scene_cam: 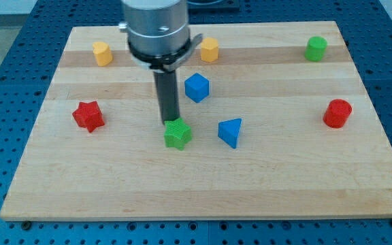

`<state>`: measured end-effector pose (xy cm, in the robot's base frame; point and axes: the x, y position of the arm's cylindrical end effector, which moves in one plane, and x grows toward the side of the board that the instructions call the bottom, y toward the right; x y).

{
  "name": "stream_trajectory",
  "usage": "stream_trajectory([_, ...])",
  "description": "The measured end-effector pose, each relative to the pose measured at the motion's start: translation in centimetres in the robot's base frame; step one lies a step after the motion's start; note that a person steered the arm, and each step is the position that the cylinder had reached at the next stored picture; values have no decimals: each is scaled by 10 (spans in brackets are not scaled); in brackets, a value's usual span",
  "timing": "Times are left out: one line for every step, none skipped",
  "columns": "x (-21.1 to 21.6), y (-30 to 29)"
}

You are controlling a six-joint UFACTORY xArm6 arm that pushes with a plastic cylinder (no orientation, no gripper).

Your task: Place the green star below the blue triangle

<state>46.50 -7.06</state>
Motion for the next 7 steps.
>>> stream_trajectory([12, -11])
stream_trajectory([29, -7])
stream_trajectory([52, 15])
stream_trajectory([75, 40])
stream_trajectory([99, 60])
stream_trajectory([120, 64])
stream_trajectory([125, 64])
